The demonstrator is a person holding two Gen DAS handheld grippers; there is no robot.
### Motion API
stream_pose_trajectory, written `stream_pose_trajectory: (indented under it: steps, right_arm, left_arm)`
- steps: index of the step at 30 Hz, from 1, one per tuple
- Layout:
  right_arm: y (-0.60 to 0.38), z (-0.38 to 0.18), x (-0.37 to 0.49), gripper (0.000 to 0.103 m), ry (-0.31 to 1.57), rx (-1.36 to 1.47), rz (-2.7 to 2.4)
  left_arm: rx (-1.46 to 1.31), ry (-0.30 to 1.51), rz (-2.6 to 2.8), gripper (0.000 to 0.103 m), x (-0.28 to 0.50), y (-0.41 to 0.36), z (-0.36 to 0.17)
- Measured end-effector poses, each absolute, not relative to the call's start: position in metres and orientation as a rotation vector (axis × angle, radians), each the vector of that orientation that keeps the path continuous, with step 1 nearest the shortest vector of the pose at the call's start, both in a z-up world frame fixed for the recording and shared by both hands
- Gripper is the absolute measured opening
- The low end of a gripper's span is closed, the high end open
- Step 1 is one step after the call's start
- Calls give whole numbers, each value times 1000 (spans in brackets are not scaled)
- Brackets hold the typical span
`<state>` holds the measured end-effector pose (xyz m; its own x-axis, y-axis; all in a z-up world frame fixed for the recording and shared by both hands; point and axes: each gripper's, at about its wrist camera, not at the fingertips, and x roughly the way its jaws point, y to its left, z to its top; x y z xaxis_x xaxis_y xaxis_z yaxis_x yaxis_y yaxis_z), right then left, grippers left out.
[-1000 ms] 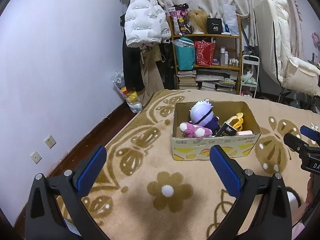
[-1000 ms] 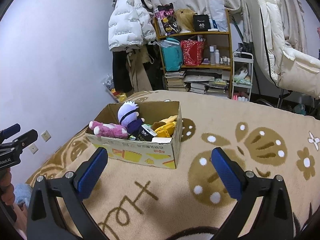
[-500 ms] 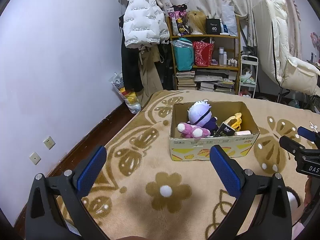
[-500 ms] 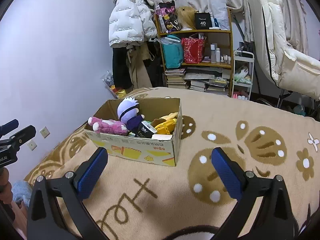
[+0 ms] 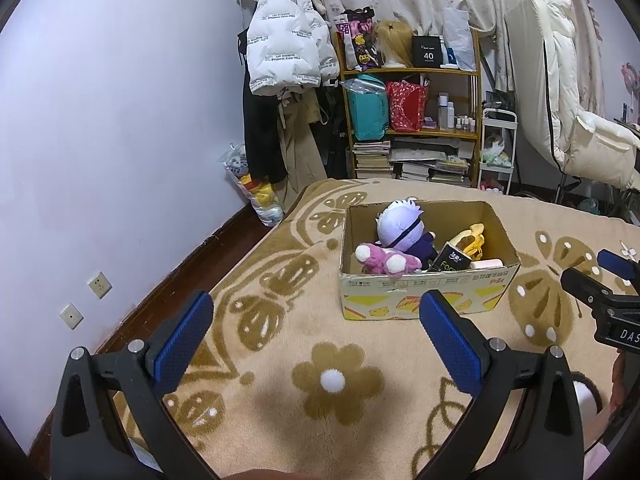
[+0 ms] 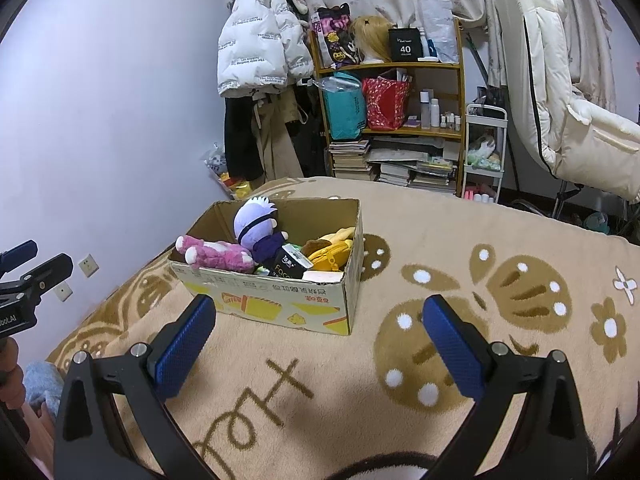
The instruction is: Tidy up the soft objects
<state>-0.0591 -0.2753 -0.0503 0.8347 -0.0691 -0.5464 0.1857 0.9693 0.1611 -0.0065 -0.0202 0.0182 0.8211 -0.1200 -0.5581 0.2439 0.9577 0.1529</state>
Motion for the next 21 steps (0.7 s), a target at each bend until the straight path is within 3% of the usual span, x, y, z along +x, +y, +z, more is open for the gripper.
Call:
stream_pose_trajectory:
  steps: [21]
  right_arm:
    - [-274, -54, -58, 103, 575, 207, -135]
  left_arm:
    - [250, 573, -208, 102, -9, -25, 11]
